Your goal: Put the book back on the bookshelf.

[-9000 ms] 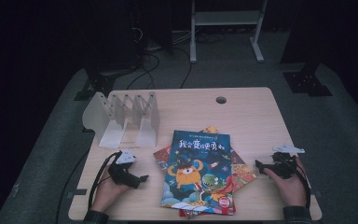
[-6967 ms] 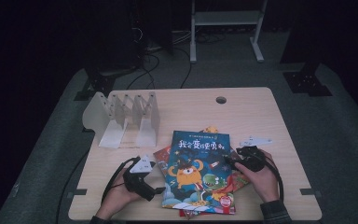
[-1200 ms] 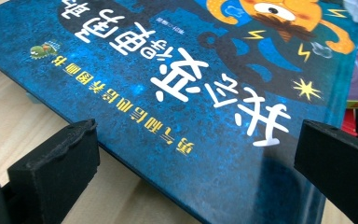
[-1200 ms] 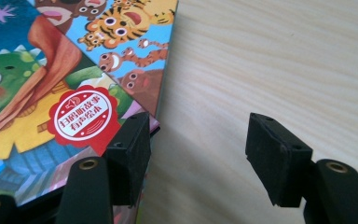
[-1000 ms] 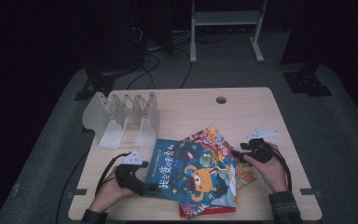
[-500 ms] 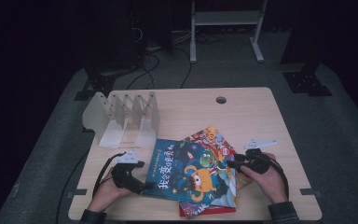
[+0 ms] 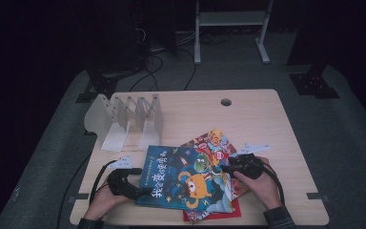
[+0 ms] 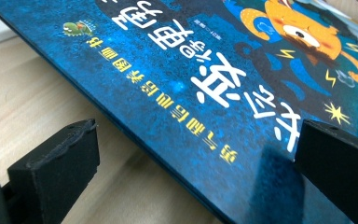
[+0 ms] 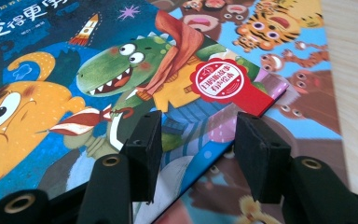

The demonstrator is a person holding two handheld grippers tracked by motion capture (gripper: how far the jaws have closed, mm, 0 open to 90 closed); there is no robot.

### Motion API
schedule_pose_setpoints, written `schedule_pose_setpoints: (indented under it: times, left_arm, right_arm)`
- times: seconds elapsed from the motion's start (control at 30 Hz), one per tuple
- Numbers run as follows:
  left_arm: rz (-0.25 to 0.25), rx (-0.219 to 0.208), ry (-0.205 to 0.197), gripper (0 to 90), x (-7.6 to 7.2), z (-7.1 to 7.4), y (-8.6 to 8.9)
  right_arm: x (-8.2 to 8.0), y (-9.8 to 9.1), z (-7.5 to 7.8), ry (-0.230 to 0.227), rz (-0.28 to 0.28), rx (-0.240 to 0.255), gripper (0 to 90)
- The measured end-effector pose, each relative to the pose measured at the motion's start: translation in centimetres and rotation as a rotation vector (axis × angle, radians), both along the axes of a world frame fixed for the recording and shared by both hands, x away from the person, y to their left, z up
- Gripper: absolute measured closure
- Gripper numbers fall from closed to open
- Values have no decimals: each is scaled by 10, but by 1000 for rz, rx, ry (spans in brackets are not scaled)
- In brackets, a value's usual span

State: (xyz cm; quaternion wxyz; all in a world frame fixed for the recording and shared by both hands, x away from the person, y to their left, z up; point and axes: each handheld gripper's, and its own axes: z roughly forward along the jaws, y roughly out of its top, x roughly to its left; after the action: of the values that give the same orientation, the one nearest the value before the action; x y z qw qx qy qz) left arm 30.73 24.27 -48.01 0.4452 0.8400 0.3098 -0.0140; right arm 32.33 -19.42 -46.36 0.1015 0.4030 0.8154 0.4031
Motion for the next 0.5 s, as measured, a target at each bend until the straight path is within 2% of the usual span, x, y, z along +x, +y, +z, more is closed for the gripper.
schedule_pose_setpoints:
  times: [0.2,0.4,0.43,0.5]
  left_arm:
    - [-7,-57,59,0,2,-8,-2]
    - [-28,-81,80,0,2,-11,-9]
    - [-33,-79,81,0,2,-11,-9]
    - [-35,-82,82,0,2,-12,-10]
  right_arm:
    - [-1,7,2,-18,3,-28,507]
    - [-6,5,3,-22,39,-36,506]
    - [-9,3,4,-32,47,-48,514]
    - [-12,-3,5,-44,42,-64,591]
